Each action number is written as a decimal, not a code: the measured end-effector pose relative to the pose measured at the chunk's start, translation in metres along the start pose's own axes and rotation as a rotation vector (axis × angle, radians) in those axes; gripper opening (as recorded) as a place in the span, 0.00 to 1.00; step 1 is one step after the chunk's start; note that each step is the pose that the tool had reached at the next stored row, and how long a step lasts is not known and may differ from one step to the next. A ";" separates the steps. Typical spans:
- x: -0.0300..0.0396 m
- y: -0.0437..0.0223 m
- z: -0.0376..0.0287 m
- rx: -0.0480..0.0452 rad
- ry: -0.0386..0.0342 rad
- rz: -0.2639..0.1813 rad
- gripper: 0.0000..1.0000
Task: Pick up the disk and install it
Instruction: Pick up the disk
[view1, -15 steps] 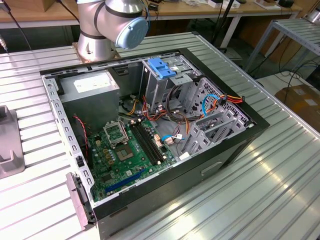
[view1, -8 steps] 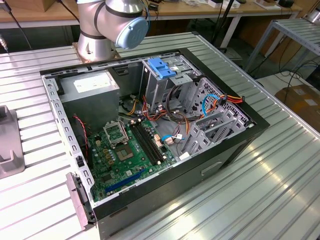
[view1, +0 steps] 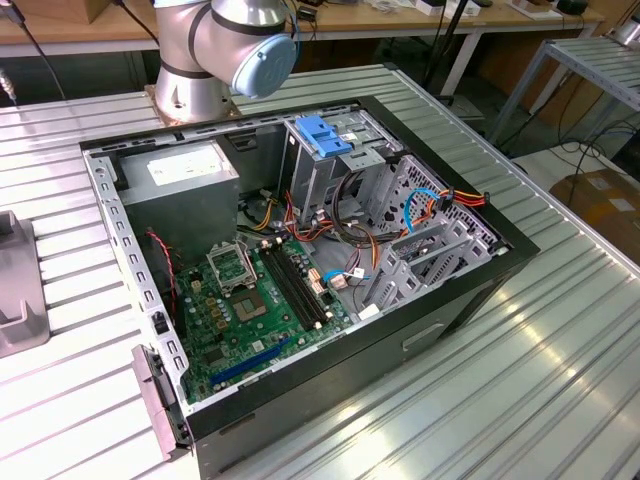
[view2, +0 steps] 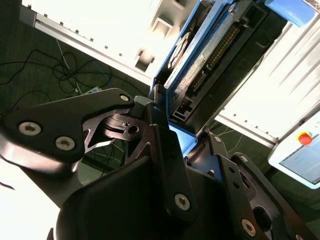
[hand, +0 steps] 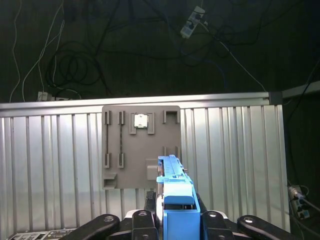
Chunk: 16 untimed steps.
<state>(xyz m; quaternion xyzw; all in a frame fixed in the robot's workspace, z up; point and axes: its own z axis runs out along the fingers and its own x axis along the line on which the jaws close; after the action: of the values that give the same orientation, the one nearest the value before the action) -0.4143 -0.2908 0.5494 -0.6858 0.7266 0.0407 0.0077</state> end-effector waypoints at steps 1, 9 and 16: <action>0.0000 -0.0003 0.0000 0.0001 -0.0001 0.000 0.37; 0.0003 -0.0033 -0.0002 0.0000 0.0000 0.000 0.37; 0.0004 -0.0060 -0.0003 0.0001 0.0000 0.000 0.37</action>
<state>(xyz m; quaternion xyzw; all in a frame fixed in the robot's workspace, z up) -0.4083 -0.2916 0.5494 -0.6858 0.7266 0.0407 0.0078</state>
